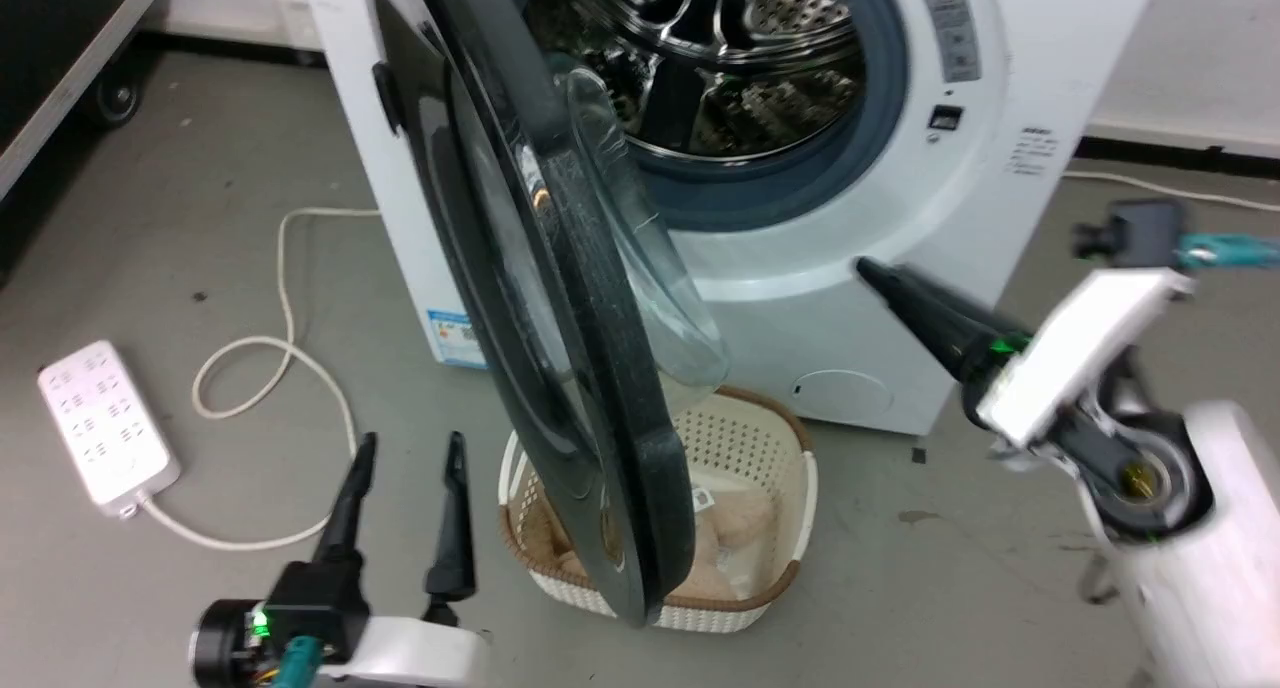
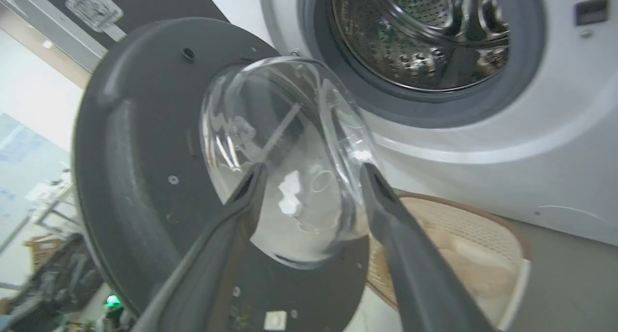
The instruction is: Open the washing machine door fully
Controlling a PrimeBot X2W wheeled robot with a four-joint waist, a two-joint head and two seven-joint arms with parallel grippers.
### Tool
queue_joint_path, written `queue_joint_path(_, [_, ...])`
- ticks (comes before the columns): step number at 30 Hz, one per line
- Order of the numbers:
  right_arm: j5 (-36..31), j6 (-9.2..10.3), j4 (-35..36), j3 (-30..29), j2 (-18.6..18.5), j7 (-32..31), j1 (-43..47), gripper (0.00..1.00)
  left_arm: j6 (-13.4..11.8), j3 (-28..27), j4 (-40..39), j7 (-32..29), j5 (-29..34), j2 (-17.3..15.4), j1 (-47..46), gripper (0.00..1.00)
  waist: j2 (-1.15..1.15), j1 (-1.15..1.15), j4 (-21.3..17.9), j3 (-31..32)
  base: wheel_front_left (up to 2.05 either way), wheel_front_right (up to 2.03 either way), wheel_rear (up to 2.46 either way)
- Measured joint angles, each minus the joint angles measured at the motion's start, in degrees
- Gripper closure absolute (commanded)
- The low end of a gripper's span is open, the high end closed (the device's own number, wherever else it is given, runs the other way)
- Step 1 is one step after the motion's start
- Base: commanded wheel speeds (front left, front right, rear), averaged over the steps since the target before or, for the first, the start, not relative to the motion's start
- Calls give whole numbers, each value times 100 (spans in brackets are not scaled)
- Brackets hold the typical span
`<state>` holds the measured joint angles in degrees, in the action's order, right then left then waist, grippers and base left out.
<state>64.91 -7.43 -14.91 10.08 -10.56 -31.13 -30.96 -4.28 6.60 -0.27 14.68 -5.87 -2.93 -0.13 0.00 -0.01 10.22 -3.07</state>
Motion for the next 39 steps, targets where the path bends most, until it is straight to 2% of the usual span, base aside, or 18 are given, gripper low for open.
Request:
queue_joint_path(3, [-1303, -1, 694, 379, -576, 1079, 365, 0, 37, -167, -7, 1, -63, -8, 13, 0, 0, 0, -137, 89, 0, 0, 0])
queue_joint_path(6, [-2342, -1, 1023, 466, -827, 2108, 745, 0, 43, -323, -16, 1, -86, -19, 51, 0, 0, 0, -317, 151, 0, 0, 0])
queue_joint_path(9, [-3508, -2, 1290, 374, -917, 2945, 1080, 0, 86, -379, -13, 1, -86, -19, 127, 0, 0, 0, -494, 217, 0, 0, 0])
queue_joint_path(12, [-4237, -2, 1548, 8, -690, 3468, 1527, 0, 131, -412, -14, 1, -86, -19, 197, 0, 0, 0, -661, 267, 0, 0, 0])
queue_joint_path(16, [-4846, -2, 1840, -521, -86, 3916, 2256, 0, 282, -377, 19, 0, -92, -16, 287, 0, 0, 0, -827, 301, 0, 0, 0])
queue_joint_path(22, [-5737, -2, 2020, -1076, 580, 4202, 3171, 0, 391, -381, 77, 1, -187, -15, 398, 0, 0, 0, -898, 341, 0, 0, 0])
queue_joint_path(27, [-5980, -2, 1963, -1133, 731, 4355, 3499, 0, 428, -320, 191, 1, -272, -10, 471, 0, 0, 1, -858, 347, 0, 0, 0])
queue_joint_path(32, [-5816, -2, 1924, -1115, 737, 4422, 3538, 0, 426, -280, 194, 1, -279, -9, 472, 0, 0, 1, -789, 363, 0, 0, 0])
queue_joint_path(34, [-5778, -2, 1918, -1111, 738, 4437, 3539, 0, 430, -255, 231, 0, -281, -8, 472, 100, 0, 1, -765, 368, 0, 0, 0])
queue_joint_path(39, [-5769, -2, 1915, -1077, 740, 4440, 3539, 0, 425, -293, 171, 1, -225, -4, 469, 100, 0, 1, -715, 363, 0, 0, 0])
